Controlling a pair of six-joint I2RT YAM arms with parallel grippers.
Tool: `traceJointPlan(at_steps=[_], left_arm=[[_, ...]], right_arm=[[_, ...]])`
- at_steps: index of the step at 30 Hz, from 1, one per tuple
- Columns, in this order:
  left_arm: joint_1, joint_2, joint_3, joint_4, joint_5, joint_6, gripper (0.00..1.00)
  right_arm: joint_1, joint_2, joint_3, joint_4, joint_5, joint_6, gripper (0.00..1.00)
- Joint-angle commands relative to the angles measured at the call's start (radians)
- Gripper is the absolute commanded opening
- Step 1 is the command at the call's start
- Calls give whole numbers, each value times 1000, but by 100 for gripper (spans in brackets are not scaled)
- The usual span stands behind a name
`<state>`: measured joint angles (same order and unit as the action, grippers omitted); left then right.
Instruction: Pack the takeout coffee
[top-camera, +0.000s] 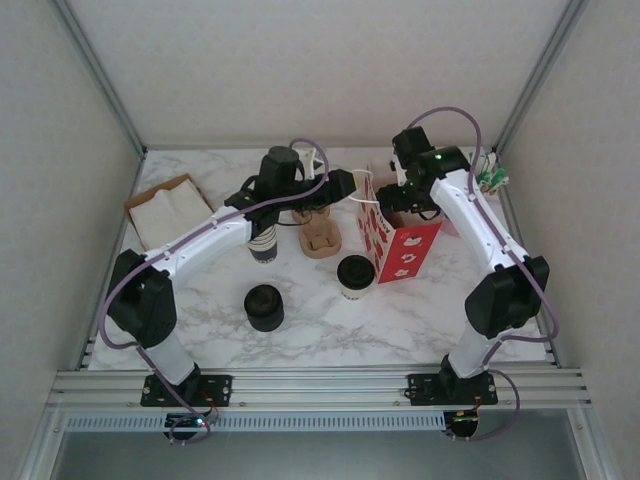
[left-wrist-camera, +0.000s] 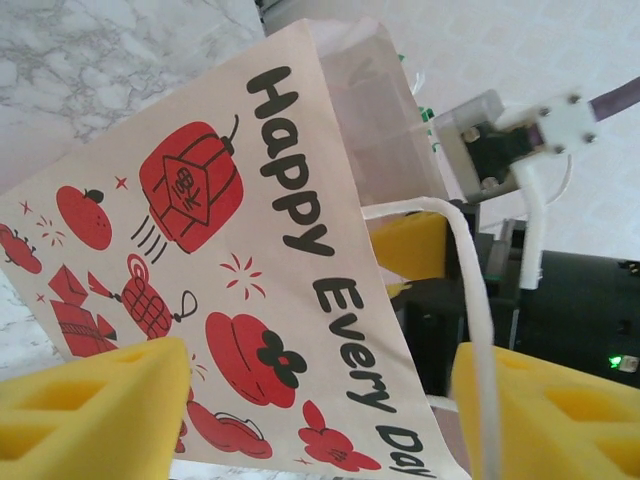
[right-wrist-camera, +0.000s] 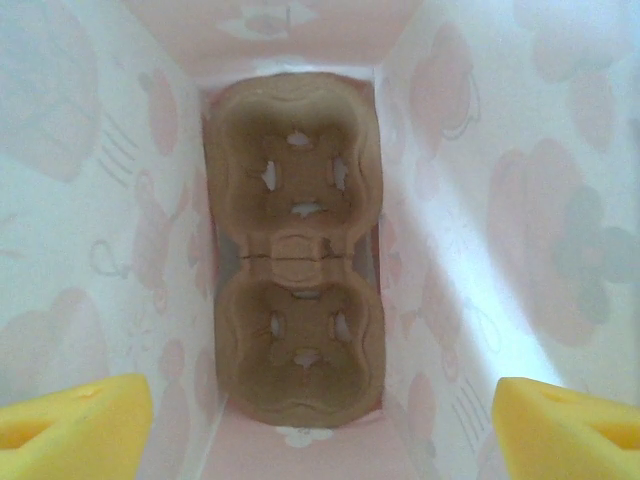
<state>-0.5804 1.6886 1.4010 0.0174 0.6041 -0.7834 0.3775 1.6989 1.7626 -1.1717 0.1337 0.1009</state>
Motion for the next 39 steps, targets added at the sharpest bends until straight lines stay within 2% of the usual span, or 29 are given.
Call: traceJointPlan(at_steps=[1, 5, 9, 17, 25, 34, 39], left_arm=[[6, -57, 44, -7, -17, 26, 76], [7, -77, 47, -6, -30, 46, 89], [7, -103, 50, -8, -52, 69, 99], [6, -178, 39, -12, -103, 146, 100], [5, -311, -44, 7, -160, 211, 100], [4, -446, -150, -10, -193, 201, 100], [2, -500, -221, -13, -202, 175, 100]], right_arm=[[-4, -59, 43, -14, -11, 26, 92], [-3, -105, 55, -9, -9, 32, 99], [-4, -152, 54, 1, -3, 37, 99], [-3, -275, 28, 42, -12, 58, 99], [-3, -408, -31, 55, -53, 87, 99], [-4, -556, -144, 42, -82, 175, 99], [-4, -656, -245, 27, -25, 271, 99]])
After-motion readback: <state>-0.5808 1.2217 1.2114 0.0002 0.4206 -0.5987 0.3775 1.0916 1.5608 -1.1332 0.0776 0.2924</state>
